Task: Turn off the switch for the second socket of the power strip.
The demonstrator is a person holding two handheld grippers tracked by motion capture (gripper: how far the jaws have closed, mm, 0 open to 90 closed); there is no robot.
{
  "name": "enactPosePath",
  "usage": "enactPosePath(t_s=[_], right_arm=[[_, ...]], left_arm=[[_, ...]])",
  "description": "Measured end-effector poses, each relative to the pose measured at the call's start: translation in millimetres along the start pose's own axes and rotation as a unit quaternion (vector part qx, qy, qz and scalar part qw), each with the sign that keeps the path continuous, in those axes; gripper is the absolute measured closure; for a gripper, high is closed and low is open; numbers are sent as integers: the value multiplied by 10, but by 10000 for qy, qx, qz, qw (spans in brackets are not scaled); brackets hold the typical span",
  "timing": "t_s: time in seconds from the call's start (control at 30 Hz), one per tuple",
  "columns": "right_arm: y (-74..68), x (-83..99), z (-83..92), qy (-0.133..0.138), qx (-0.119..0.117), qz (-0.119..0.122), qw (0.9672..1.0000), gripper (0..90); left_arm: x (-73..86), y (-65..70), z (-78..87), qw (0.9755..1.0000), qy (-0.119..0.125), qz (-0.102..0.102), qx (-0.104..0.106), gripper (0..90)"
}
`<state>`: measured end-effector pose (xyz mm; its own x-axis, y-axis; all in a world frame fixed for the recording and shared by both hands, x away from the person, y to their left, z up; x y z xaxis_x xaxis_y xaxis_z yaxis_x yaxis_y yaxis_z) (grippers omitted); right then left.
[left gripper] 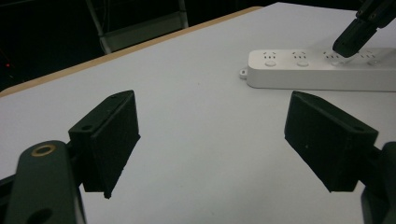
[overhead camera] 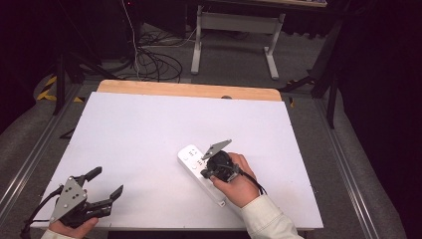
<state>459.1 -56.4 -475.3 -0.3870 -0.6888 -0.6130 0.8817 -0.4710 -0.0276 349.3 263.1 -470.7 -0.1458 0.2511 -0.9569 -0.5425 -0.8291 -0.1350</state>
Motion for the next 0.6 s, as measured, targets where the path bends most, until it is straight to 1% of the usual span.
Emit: enactPosePath(t_s=[0.2, 0.23, 0.37, 0.4, 0.53, 0.6], right_arm=[[2, 4, -23, -37, -19, -6, 10000, 900], [5, 4, -23, -35, -14, 1, 10000, 900], [1, -2, -24, 39, 22, 28, 10000, 900], [4, -1, -21, 56, 0, 99, 9999, 900], [4, -1, -35, 92, -3, 115, 9999, 900], [4, 2, -51, 85, 8, 81, 9999, 900]], left_arm=[[-1, -3, 0, 10000, -2, -20, 9, 185], [0, -1, 0, 10000, 3, 2, -1, 185], [-1, -1, 2, 10000, 9, -1, 1, 188], [-1, -1, 1, 10000, 7, 0, 1, 188], [-1, 0, 1, 10000, 6, -2, 4, 188], [-1, 0, 1, 10000, 7, 3, 3, 189]])
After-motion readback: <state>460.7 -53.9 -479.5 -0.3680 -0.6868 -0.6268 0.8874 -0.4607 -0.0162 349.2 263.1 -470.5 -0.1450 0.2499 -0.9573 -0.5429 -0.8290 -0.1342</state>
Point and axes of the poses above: each handheld gripper's, and its own axes: z roughly backward along the jaws, x roughly out of its underside, y roughly to its right, the point moved 5 cm from there along -z, roughly forward along the jaws, and after that the axes turned 4 degrees about y, right-handed, at the moved point
